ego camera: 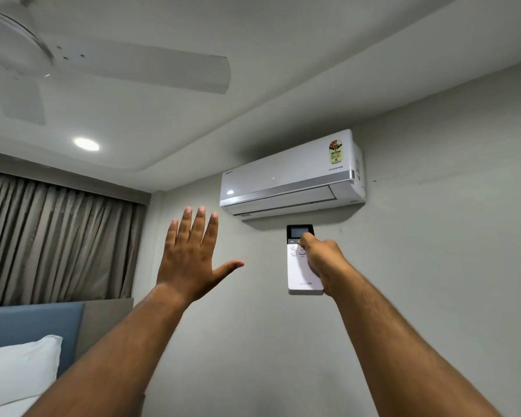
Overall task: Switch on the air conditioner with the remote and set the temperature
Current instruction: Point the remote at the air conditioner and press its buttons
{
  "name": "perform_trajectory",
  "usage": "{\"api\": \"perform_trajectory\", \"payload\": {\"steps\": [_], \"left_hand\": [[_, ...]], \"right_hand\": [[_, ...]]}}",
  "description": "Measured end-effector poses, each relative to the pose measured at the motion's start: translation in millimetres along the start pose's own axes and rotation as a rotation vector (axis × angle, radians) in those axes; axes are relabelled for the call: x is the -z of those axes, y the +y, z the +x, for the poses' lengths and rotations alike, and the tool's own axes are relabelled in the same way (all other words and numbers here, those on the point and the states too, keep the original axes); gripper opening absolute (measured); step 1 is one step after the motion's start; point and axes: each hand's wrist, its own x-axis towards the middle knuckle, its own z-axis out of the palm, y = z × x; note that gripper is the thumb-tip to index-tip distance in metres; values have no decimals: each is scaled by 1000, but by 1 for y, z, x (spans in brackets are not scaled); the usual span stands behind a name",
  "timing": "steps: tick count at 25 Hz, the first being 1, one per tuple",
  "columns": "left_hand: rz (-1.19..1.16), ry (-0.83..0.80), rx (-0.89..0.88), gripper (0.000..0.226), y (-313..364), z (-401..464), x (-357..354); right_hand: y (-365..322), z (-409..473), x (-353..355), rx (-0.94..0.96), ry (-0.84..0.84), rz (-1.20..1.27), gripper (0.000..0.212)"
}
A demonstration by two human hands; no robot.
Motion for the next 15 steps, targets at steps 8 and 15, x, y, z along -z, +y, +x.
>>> {"api": "perform_trajectory", "payload": {"steps": [8, 15], "left_hand": [[10, -6, -17, 108, 13, 4, 1], [18, -3, -8, 109, 17, 4, 2]], "right_hand": [[5, -3, 8, -11, -21, 29, 22], [9, -4, 9, -21, -50, 42, 22]]}}
